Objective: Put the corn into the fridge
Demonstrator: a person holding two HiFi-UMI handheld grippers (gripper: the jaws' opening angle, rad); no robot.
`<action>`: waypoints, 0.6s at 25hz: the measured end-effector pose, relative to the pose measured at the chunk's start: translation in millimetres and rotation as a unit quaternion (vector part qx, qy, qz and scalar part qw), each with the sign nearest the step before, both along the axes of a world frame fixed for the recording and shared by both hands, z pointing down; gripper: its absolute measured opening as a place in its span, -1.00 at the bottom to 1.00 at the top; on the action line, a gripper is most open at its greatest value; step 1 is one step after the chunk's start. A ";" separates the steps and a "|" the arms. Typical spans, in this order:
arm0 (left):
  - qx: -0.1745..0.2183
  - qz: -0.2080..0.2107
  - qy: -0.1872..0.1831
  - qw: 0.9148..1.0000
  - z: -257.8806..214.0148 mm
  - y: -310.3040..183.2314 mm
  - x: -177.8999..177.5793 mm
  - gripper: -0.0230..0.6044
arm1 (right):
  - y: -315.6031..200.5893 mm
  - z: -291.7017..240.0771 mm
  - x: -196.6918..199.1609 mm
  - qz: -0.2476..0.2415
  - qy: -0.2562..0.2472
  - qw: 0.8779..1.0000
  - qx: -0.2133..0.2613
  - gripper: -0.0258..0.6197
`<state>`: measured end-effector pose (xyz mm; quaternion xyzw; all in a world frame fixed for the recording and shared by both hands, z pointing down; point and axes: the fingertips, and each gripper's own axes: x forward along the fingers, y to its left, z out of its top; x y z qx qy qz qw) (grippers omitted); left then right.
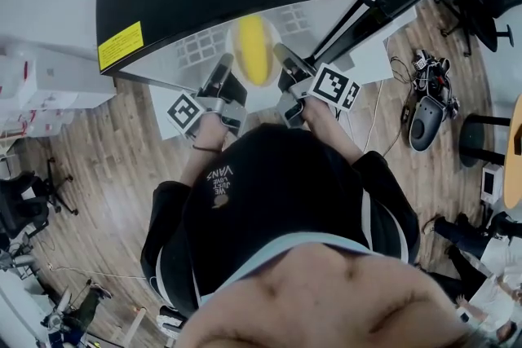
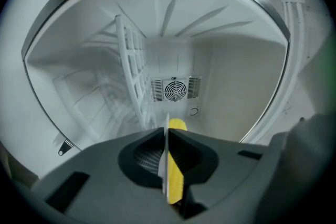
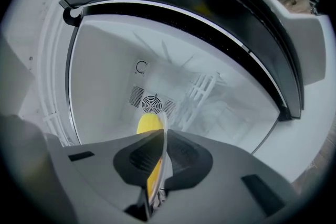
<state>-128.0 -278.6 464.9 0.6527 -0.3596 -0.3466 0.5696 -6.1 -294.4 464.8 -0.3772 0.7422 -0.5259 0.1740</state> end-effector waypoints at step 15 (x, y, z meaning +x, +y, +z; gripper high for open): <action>-0.035 -0.041 0.013 0.998 12.2 -9.1 -4.1 -0.83 | -23.7 3.9 -7.7 -0.030 0.024 0.999 0.003 -0.85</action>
